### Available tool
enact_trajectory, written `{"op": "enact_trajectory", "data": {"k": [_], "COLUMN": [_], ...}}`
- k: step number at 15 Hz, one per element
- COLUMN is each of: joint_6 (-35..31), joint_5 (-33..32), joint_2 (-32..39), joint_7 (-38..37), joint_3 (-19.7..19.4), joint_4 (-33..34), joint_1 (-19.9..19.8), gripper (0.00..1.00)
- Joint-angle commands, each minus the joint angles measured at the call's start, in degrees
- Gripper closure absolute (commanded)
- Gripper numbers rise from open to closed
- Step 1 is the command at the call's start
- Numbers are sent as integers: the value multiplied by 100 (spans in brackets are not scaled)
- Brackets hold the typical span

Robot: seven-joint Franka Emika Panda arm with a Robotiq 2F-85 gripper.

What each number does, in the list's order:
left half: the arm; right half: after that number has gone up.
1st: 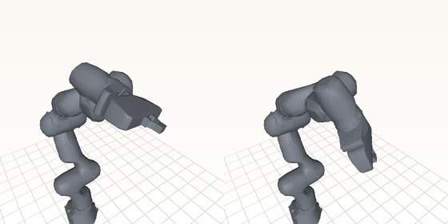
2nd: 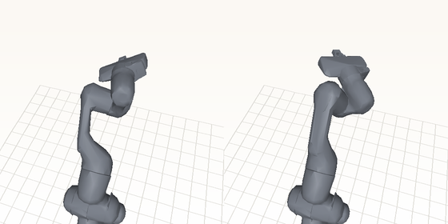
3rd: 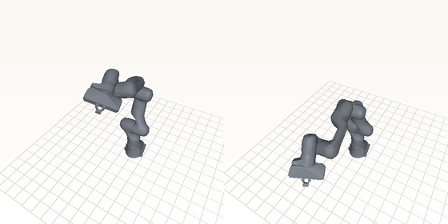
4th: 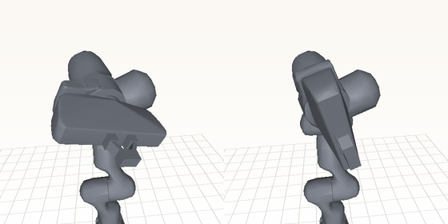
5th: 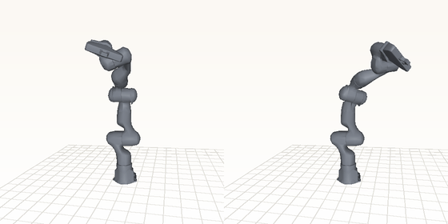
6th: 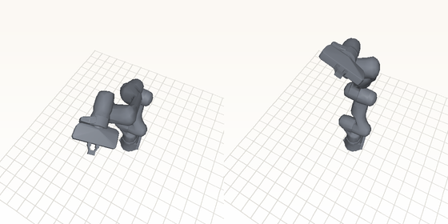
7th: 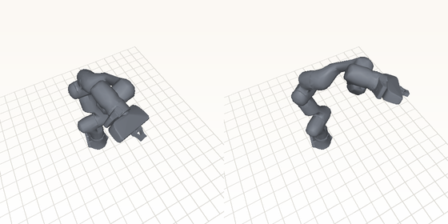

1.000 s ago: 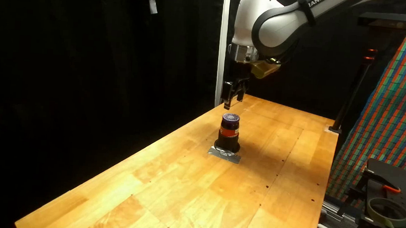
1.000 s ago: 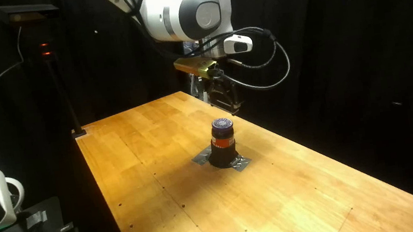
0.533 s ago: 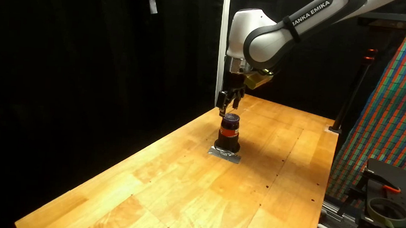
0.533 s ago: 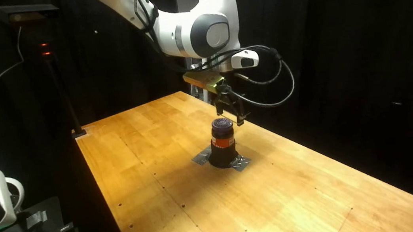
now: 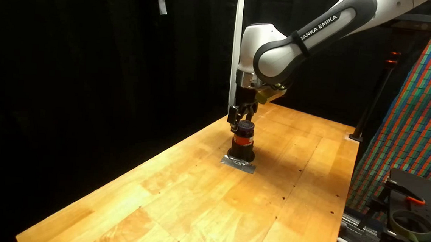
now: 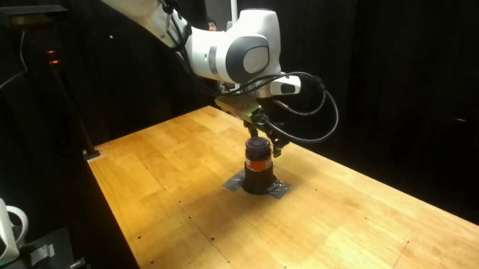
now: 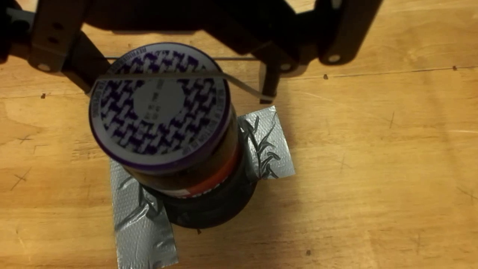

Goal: Put the elastic around the bottle on the table

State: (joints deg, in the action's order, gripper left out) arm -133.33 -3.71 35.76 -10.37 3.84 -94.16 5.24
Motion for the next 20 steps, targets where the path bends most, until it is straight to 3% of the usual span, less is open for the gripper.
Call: {"op": "enact_trajectory", "data": {"k": [1,4,10,15,18,19,20], "joint_6": [458,962,1285,907,313,124,-105], "joint_5": [240,352,637,803,758,681,654], "joint_2": [76,-149,-605,-799,-971,-1065,-1130], "joint_7": [130,204,497,596,532,493,492], "joint_3": [-23,-3,26,-19,-43,-72,-79], "joint_4": [195,81,-384,-960,-1419,-1597,-1761], "joint_1": [35,-15,-188,-247,-219,-182,-170], "gripper": [0,0,0,0,0,25,25]}}
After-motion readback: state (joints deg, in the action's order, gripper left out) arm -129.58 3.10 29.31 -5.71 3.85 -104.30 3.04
